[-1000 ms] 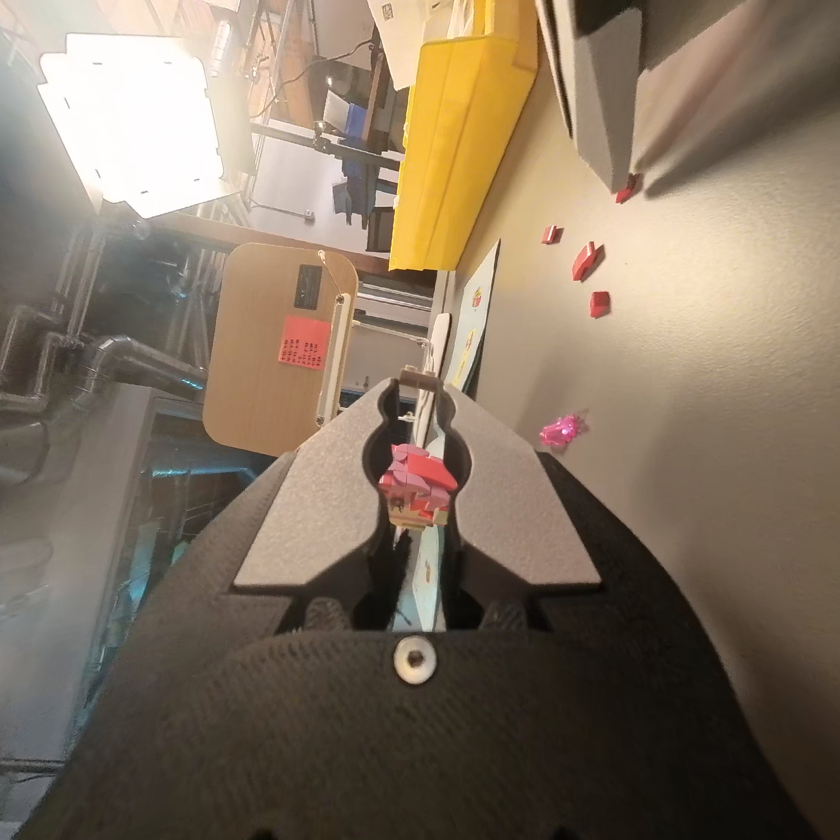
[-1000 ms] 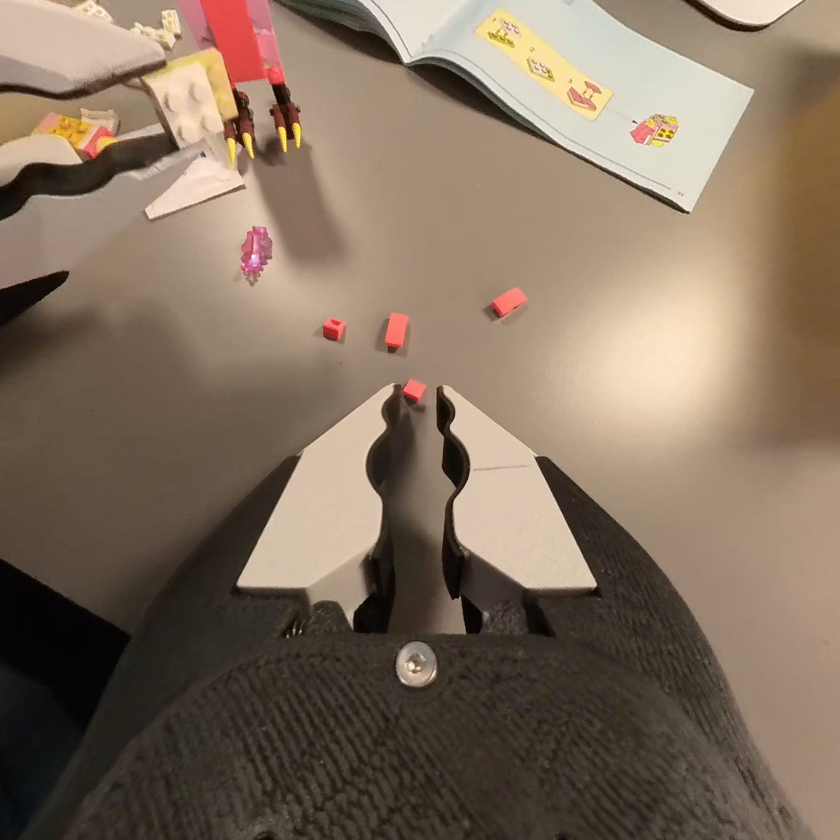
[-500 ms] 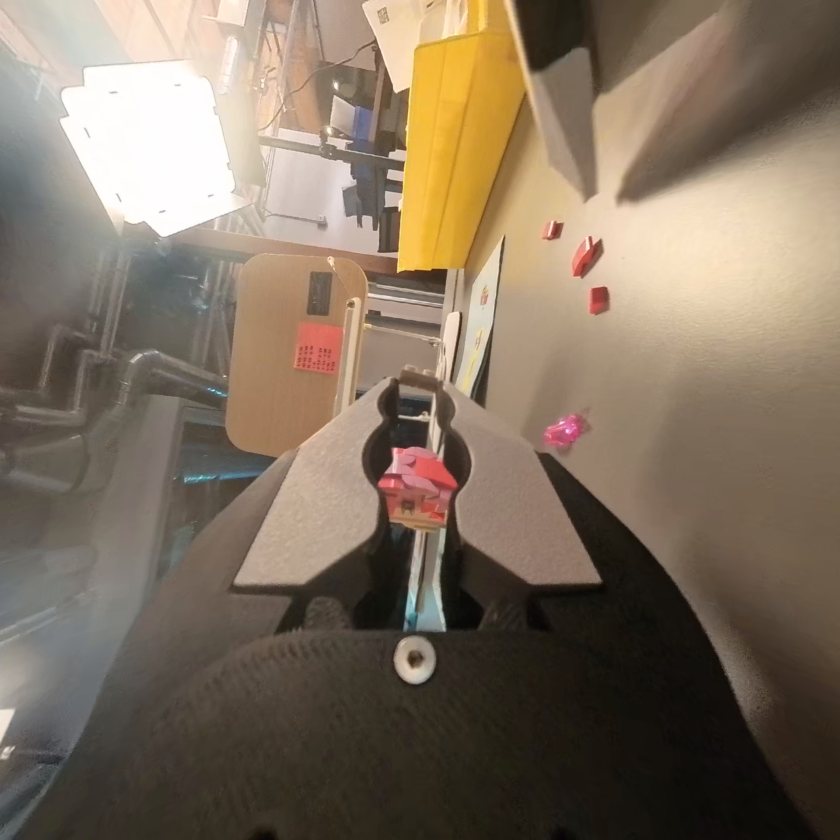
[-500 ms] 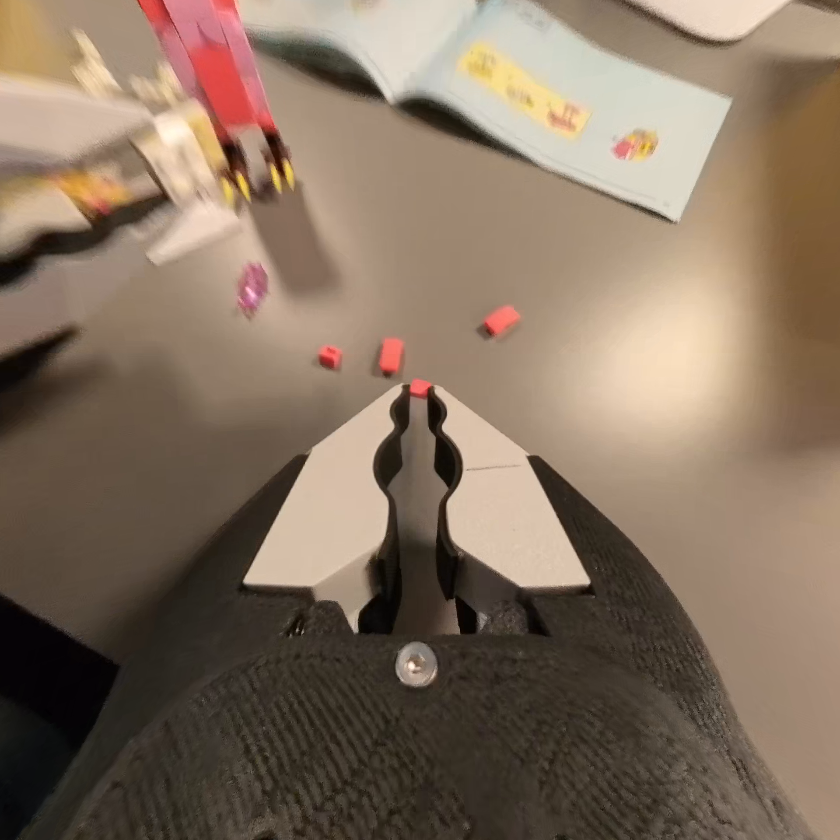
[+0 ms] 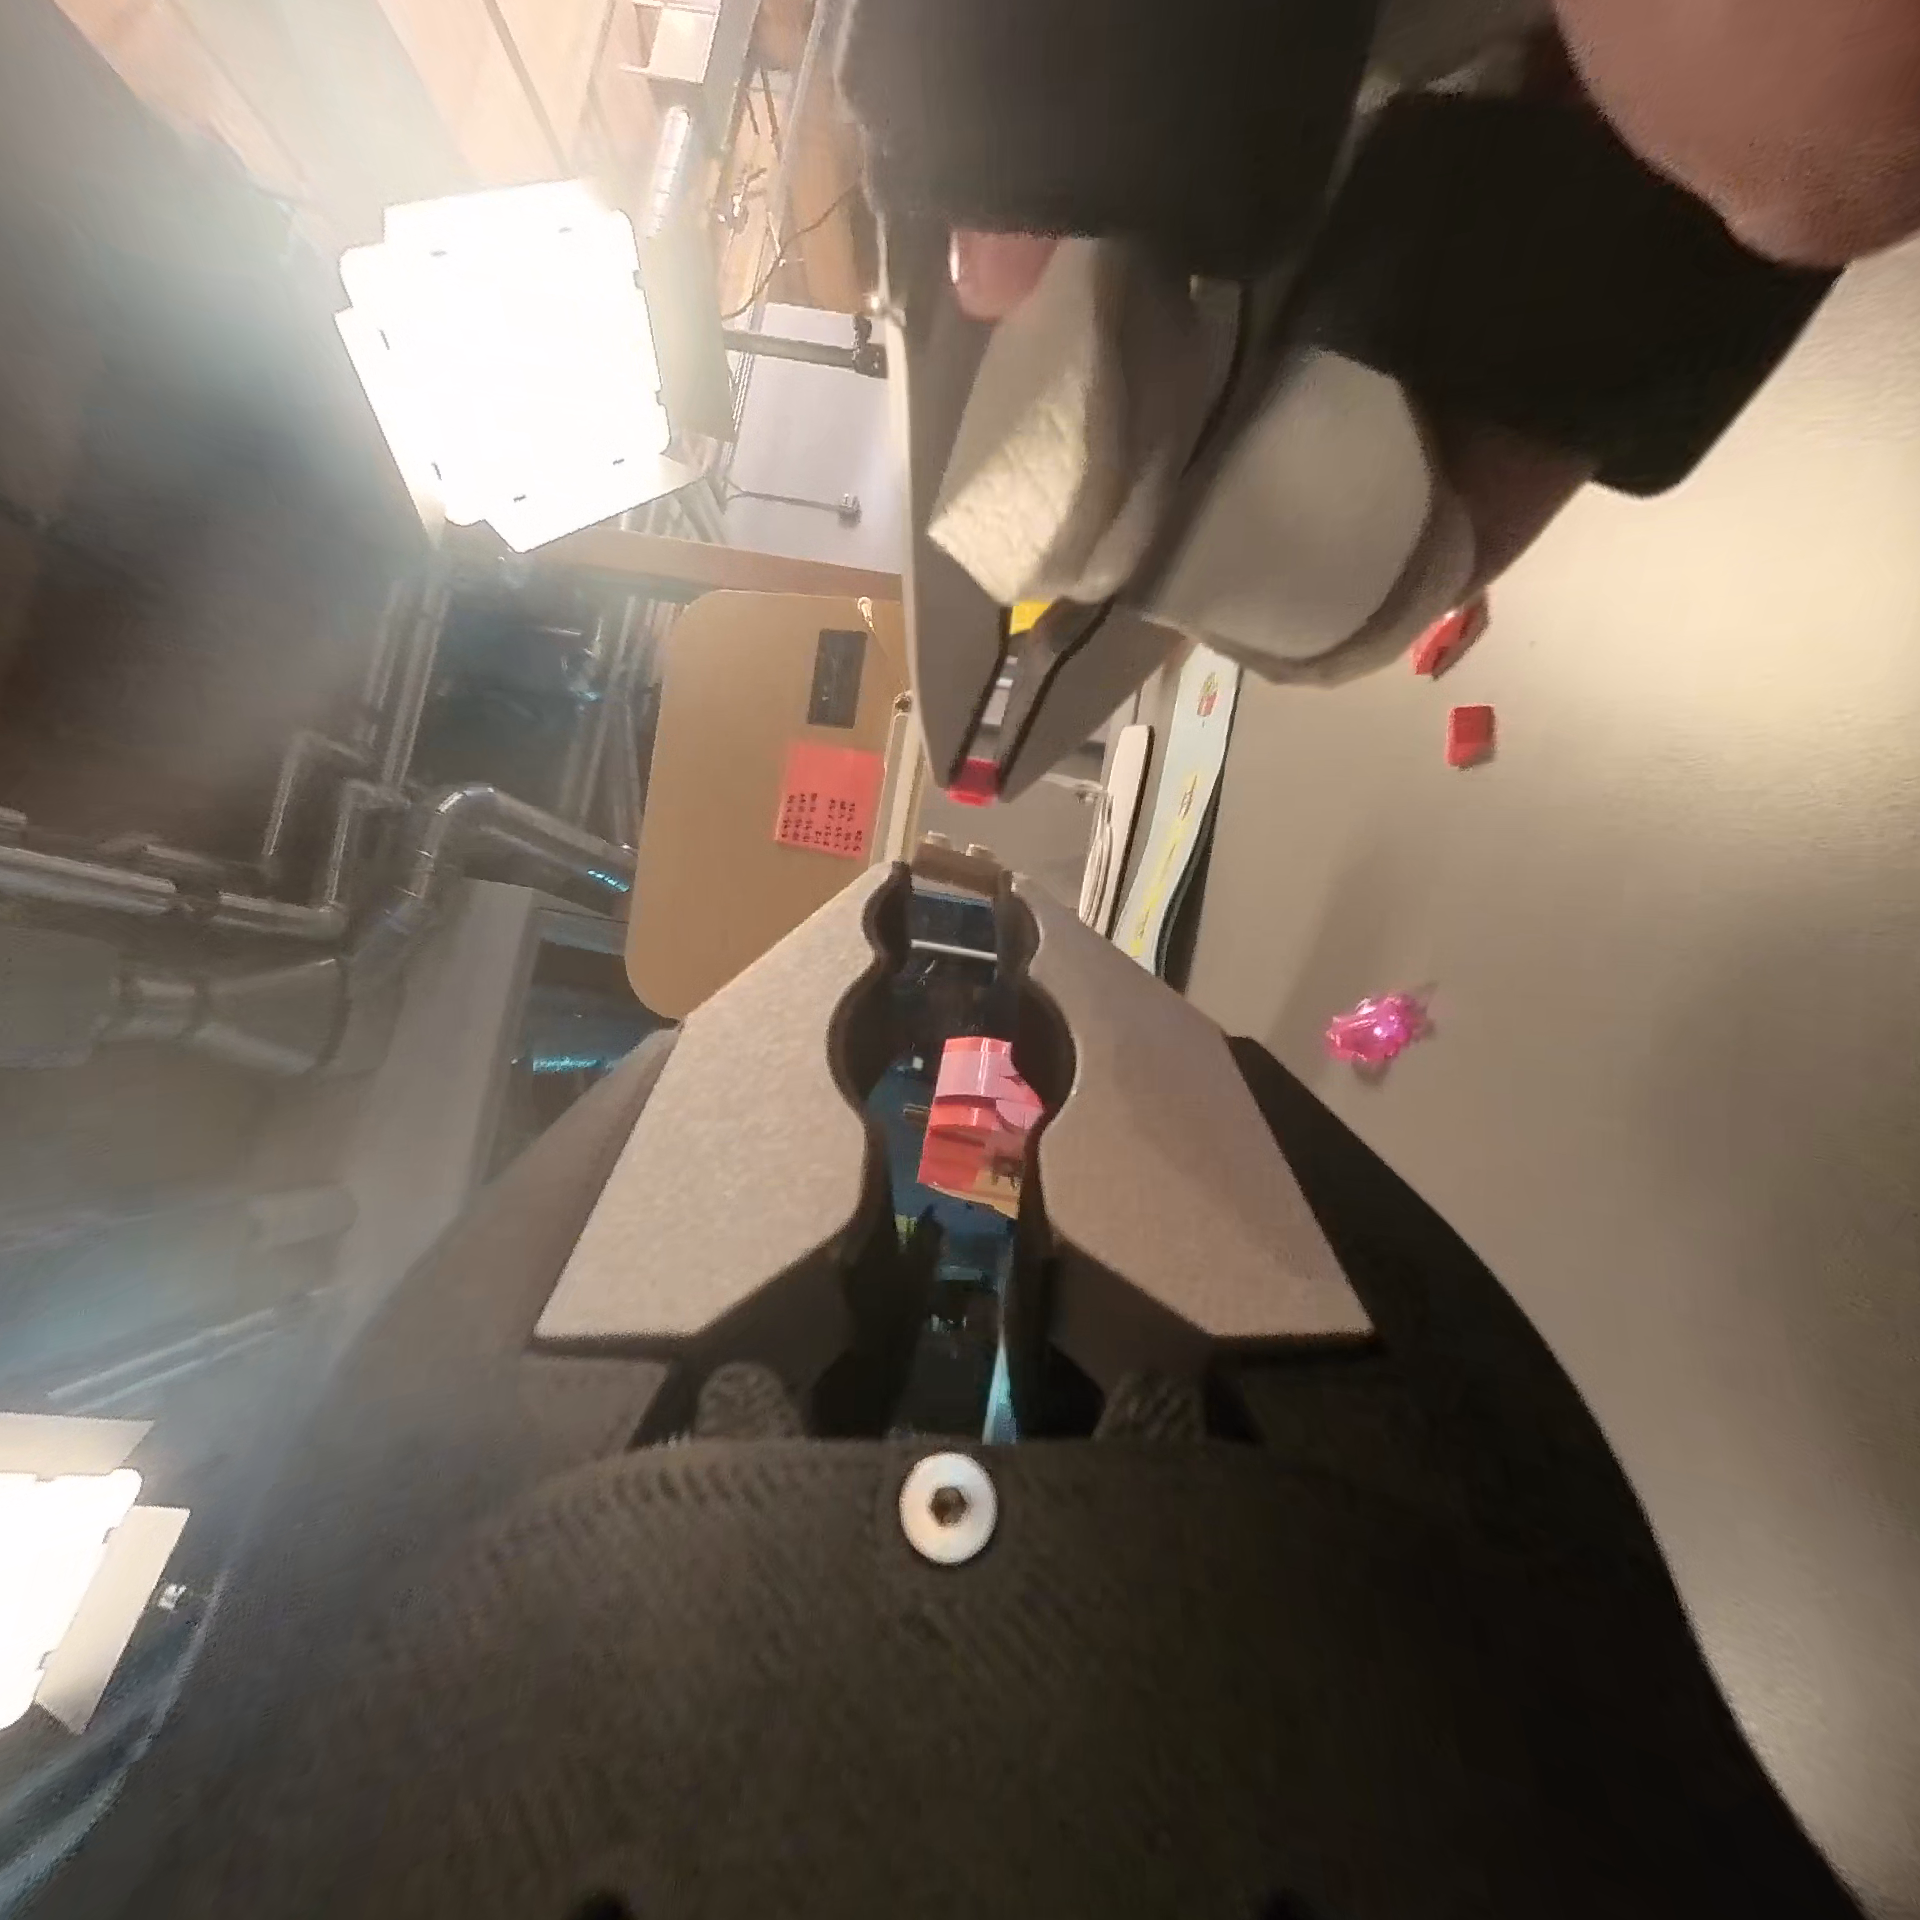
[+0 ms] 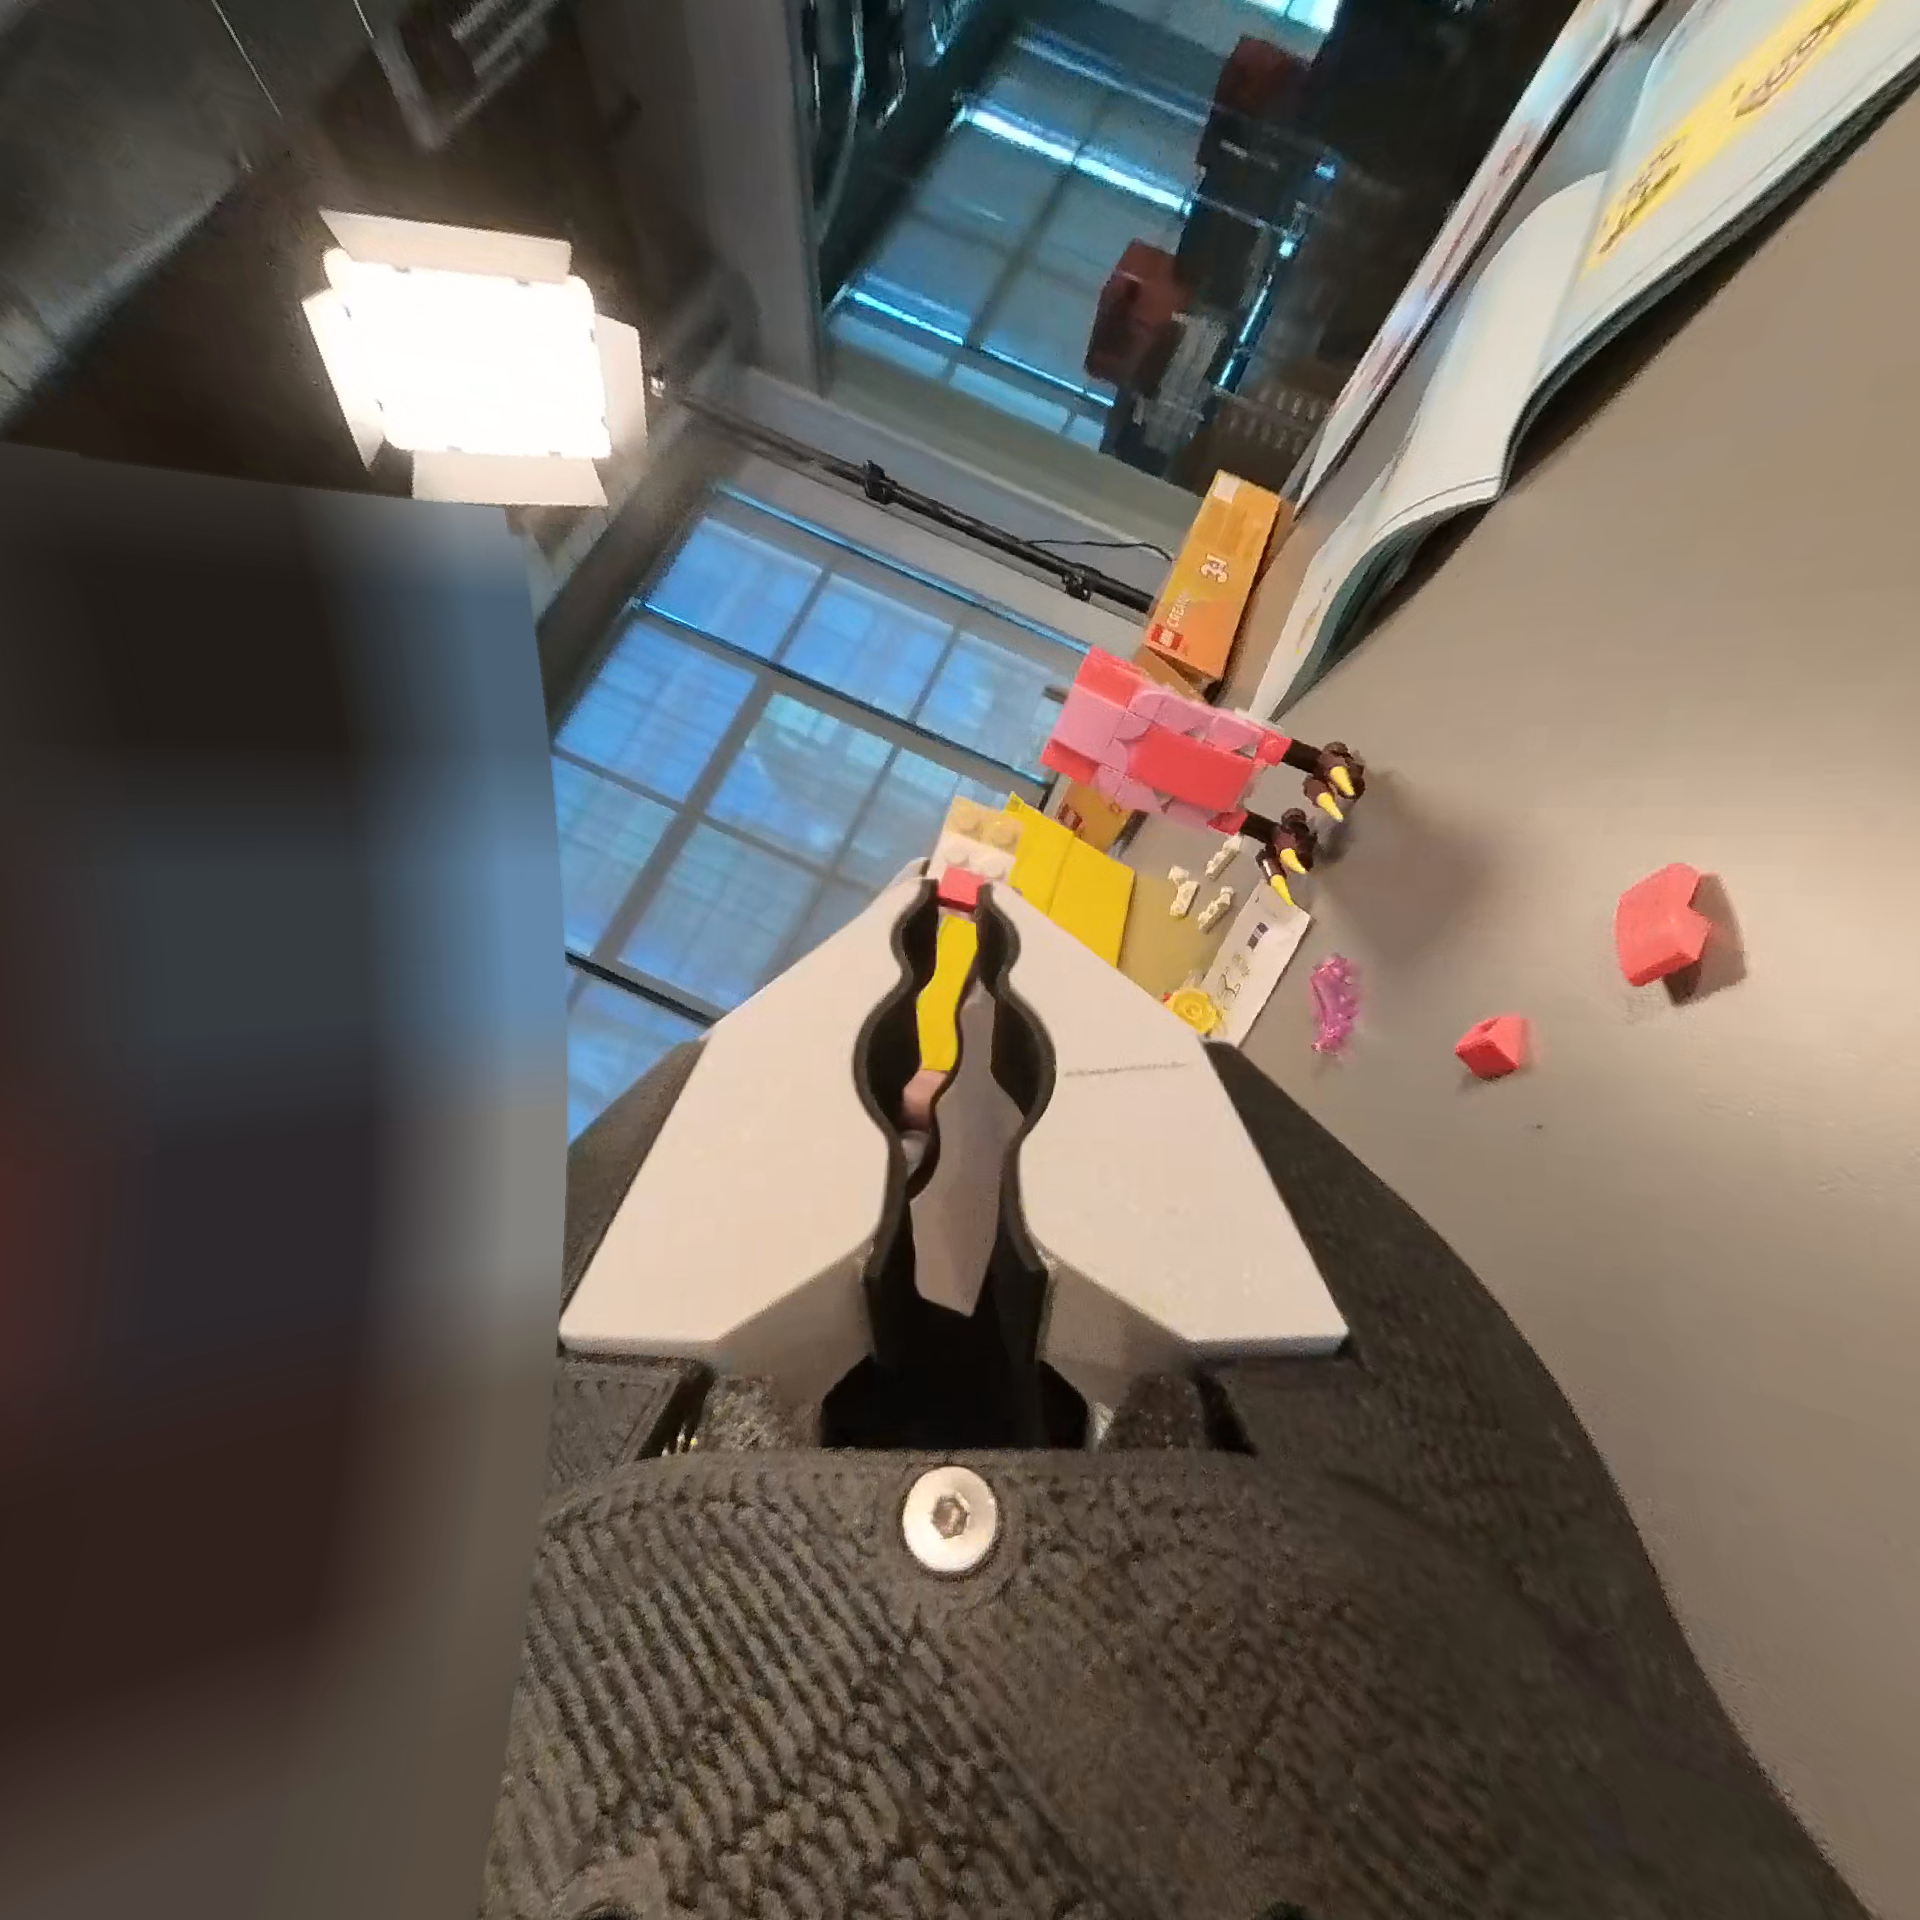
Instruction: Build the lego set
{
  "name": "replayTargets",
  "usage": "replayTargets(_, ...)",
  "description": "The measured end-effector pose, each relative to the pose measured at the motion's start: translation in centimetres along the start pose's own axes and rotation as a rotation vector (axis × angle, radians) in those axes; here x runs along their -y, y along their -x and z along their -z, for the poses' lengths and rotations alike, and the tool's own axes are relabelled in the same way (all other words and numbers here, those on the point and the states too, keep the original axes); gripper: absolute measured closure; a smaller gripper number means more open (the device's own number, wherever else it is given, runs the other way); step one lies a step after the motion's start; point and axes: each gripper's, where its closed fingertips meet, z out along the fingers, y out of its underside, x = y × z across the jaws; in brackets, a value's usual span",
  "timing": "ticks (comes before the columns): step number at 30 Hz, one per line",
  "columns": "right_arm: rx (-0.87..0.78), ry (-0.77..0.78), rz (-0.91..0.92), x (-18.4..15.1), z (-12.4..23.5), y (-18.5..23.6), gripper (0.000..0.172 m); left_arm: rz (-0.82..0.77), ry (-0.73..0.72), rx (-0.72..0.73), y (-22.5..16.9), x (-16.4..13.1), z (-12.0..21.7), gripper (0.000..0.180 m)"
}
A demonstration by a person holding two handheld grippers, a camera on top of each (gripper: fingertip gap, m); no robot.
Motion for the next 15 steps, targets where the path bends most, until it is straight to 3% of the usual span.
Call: replayTargets(15,0.009,-0.036,-0.045,-0.57,-0.64,-0.03,0.167,-0.025,0.011,-0.009,-0.21,-0.16,0.06,0.167)
